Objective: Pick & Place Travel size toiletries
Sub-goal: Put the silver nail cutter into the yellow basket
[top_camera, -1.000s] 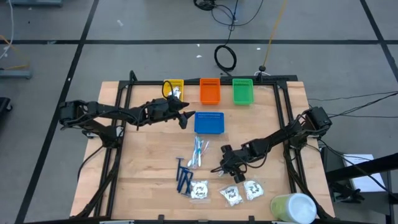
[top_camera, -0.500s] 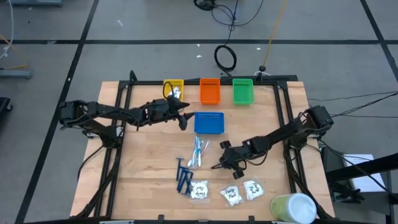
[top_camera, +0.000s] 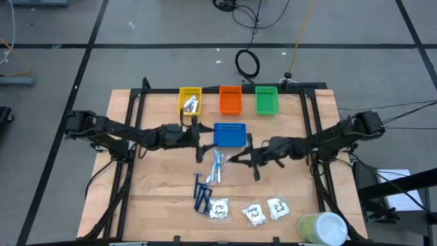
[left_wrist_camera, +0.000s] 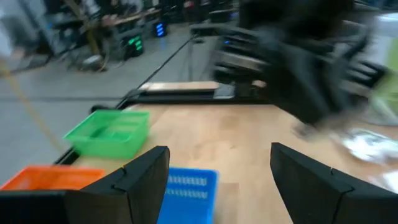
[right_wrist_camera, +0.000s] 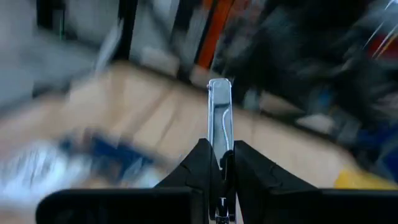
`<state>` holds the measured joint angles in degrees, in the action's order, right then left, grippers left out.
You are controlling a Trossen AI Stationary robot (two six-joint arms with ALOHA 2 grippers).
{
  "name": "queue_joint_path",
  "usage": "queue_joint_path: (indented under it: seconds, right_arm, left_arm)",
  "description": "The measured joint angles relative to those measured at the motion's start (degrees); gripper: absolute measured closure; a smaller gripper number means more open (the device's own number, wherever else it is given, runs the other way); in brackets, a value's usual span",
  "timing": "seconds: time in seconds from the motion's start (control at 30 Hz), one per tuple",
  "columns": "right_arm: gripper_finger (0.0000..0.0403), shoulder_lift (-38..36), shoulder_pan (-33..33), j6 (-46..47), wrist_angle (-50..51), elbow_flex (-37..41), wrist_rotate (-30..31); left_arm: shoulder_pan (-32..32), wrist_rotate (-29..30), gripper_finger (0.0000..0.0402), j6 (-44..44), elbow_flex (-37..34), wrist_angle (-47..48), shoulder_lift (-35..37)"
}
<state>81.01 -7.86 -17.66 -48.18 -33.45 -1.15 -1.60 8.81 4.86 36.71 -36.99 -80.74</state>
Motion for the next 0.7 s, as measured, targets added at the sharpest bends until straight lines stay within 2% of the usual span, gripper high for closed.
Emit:
queue_joint_path:
  seconds: [0.13, 0.23, 0.37, 0.5, 0.7]
  right_arm:
    - [0.0369, 2.4, 1.2, 2.9, -25.8, 7.6, -3.5]
    - [0.0369, 5.2, 1.4, 4.0, -34.1, 10.1, -3.4]
    - [0.0369, 7.0, 1.5, 4.7, -35.6, 9.4, -3.4]
    - [0.0369, 7.1, 1.4, 4.8, -36.1, 8.7, -3.6]
    - [0.0369, 7.1, 1.4, 5.0, -35.1, 8.5, -3.7]
  left_arm:
    - [-3.3, -0.1, 0.0131, 1.4, -0.1, -2.6, -1.1]
    - [-4.6, 0.0, 0.0131, 0.6, 0.3, -9.5, -3.5]
    - [-5.6, 0.0, 0.0131, 0.8, 2.0, -17.6, -7.8]
    - [-5.7, -0.3, 0.0131, 1.1, 6.1, -17.4, -12.2]
    - [-5.8, -4.8, 0.0131, 3.1, 13.6, -17.5, -18.8]
